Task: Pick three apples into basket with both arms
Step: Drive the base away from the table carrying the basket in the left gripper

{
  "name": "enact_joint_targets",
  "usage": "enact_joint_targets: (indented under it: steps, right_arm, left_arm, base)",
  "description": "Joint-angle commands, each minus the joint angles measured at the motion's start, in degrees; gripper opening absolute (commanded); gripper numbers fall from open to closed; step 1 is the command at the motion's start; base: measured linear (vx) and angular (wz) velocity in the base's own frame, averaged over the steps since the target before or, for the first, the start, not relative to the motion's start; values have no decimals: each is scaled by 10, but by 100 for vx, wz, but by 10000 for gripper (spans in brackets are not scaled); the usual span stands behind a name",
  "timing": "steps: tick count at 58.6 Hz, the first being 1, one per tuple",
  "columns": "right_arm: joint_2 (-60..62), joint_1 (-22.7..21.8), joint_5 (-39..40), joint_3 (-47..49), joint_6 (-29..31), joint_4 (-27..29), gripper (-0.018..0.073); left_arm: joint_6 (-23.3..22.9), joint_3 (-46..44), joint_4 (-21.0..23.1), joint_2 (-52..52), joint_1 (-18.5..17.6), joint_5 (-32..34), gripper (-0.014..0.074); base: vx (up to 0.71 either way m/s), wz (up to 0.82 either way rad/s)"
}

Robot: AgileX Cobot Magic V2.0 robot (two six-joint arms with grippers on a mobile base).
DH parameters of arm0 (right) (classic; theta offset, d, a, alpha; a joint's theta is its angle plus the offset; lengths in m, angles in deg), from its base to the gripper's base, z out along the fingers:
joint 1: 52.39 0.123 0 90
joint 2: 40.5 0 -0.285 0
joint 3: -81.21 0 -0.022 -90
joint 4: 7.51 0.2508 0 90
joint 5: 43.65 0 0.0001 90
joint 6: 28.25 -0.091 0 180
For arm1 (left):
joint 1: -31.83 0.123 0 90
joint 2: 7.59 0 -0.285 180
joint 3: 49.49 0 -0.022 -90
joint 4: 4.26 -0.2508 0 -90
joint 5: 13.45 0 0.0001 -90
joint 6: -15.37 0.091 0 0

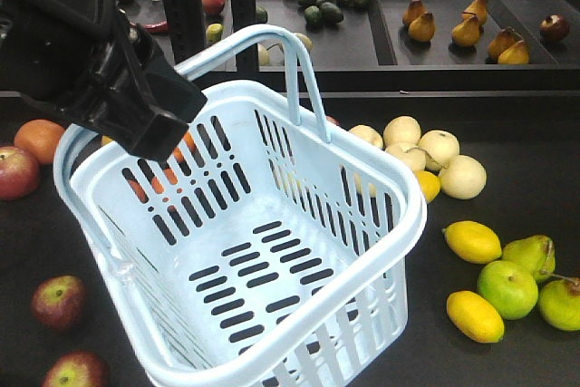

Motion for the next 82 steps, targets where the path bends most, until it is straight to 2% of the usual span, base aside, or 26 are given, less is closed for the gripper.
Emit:
enact_joint_targets:
  steps: [1,31,82]
  right_arm:
    - [7,-2,43,-8,4,-1,-5]
    - [7,-2,43,-8,4,-1,-5]
    - [7,-2,43,-8,4,-1,-5]
  left_arm:
    - [-7,-16,7,16,1,24,-6]
    - [-7,-16,7,16,1,24,-6]
    - [-7,-16,7,16,1,24,-6]
  base:
    - [-1,5]
    - [-4,18]
    - [-11,47]
